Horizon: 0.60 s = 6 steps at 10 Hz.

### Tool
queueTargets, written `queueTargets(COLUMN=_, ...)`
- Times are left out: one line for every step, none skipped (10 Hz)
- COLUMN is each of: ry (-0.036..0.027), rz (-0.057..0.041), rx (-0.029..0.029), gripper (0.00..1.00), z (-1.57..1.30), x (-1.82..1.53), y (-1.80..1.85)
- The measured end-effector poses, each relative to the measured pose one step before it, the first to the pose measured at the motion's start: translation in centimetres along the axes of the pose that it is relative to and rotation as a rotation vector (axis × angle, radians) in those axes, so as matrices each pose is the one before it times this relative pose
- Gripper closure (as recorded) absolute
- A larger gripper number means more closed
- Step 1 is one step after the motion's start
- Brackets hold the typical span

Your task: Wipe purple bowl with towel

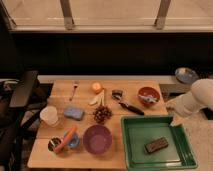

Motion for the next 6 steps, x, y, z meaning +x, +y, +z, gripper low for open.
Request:
queueTargets(ry=0.00715, rz=-0.00898, rx=0.00894, gripper=0.36, z=-0.158, x=0.346, y=-2.224)
queueTargets(ry=0.00949, rz=-0.00989, rx=0.01211, gripper=0.36, z=0.212, x=0.205, y=-2.695)
queueTargets(ry=0.01004, rz=-0.00978, rx=0.01572, gripper=0.36, z=0.358, x=-0.059, y=-2.751)
queueTargets(ry=0.00319, rz=-0.00064, rx=0.01294, gripper=0.36, z=0.505, x=-0.011, y=-2.231)
queueTargets(ry=-0.00001, rz=0.00042, rx=0.00839, gripper=0.36, z=0.340, x=-0.117, y=-1.447)
queueTargets(ry=0.00067, rz=0.00117, rx=0.00150, gripper=0.36, z=0.146, x=-0.012, y=-0.596)
